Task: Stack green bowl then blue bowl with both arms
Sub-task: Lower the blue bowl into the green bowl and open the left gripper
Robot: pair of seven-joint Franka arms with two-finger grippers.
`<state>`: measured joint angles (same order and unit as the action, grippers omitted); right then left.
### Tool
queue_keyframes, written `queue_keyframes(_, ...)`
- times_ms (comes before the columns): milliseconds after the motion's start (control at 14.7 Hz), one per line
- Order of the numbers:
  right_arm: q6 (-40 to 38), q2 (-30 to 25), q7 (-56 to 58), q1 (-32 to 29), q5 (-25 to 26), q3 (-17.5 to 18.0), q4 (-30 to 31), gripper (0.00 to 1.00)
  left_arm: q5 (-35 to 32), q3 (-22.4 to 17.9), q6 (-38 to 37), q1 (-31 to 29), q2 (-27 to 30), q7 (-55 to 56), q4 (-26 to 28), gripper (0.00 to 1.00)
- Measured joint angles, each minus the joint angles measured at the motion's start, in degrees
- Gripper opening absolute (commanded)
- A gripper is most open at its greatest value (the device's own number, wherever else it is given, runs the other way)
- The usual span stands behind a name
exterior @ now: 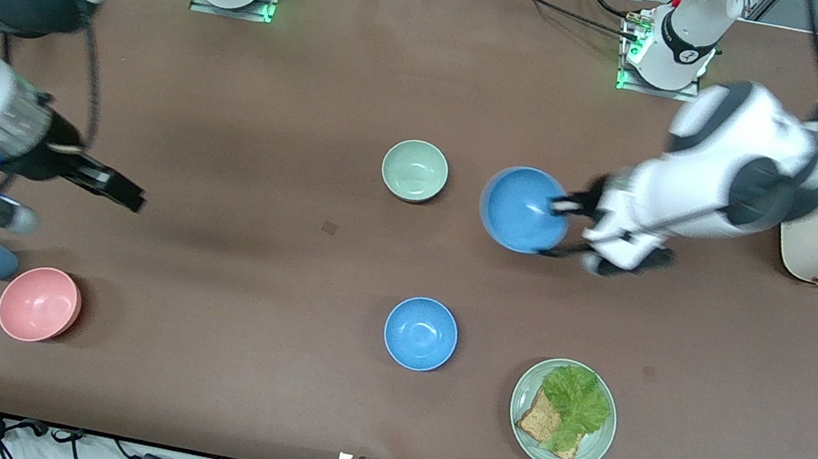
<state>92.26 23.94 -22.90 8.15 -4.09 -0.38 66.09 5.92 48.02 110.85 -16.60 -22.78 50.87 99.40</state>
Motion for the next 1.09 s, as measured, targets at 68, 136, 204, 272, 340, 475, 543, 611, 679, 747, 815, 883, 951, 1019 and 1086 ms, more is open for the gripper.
queue_keyframes(68,-0.2,-1.4,3.0,-2.0,0.1,-0.1,1.0,1.0,0.0,0.0,4.0,3.3,-0.6,3.8,1.6,0.0)
queue_keyframes(136,-0.4,-2.7,6.5,-4.0,0.1,-0.2,2.0,1.0,0.0,0.0,7.2,5.8,-1.3,6.4,2.9,0.0)
queue_keyframes(204,-0.5,-4.0,9.8,-6.0,0.1,-0.2,3.1,1.0,0.0,0.0,10.0,7.7,-1.9,8.2,4.2,0.0)
queue_keyframes(272,-0.6,-5.0,12.7,-7.7,0.1,-0.2,4.0,1.0,0.0,0.0,12.6,9.0,-2.5,9.7,5.2,0.0)
queue_keyframes(340,-0.6,-6.0,15.3,-9.0,0.4,-0.3,4.8,1.0,0.0,0.0,14.9,10.0,-3.1,10.7,6.1,0.0)
queue_keyframes(475,-1.4,-7.5,19.3,-9.8,2.3,-0.3,5.8,1.0,0.0,-0.1,18.1,11.5,-4.0,11.4,7.6,0.0)
queue_keyframes(543,-2.5,-8.0,20.8,-9.7,3.2,-0.4,6.1,1.0,-0.2,-0.1,19.2,12.1,-4.4,11.5,8.3,0.0)
queue_keyframes(611,-3.6,-8.4,21.8,-9.7,3.7,-0.8,6.3,1.0,-0.7,-0.1,20.2,12.5,-4.7,11.5,9.1,0.0)
queue_keyframes(679,-4.2,-8.7,22.4,-9.7,3.8,-1.3,6.5,1.0,-1.3,-0.2,21.5,12.9,-5.0,11.5,10.0,0.0)
queue_keyframes(747,-4.7,-8.8,22.8,-9.7,3.8,-1.6,6.6,1.0,-1.5,-0.2,22.8,13.3,-5.4,11.5,10.8,0.0)
queue_keyframes(815,-5.2,-8.9,23.0,-9.7,3.9,-1.7,6.8,1.0,-1.8,-0.4,24.3,13.8,-5.6,11.5,11.7,0.0)
queue_keyframes(883,-5.4,-9.1,23.0,-9.7,3.9,-1.8,7.2,1.0,-2.4,-0.8,25.3,14.4,-5.8,11.5,12.4,0.0)
queue_keyframes(951,-5.0,-9.6,23.0,-9.6,3.9,-1.8,8.3,1.0,-3.5,-1.0,25.8,14.8,-6.1,11.5,12.9,0.0)
queue_keyframes(1019,-4.0,-10.6,23.0,-9.6,3.9,-1.8,10.1,1.0,-4.6,-1.2,26.1,15.2,-6.5,11.6,13.2,0.0)
queue_keyframes(1086,-2.1,-12.2,23.0,-9.6,3.9,-1.8,12.8,1.0,-6.2,-1.8,26.2,16.0,-6.8,12.0,13.3,0.0)
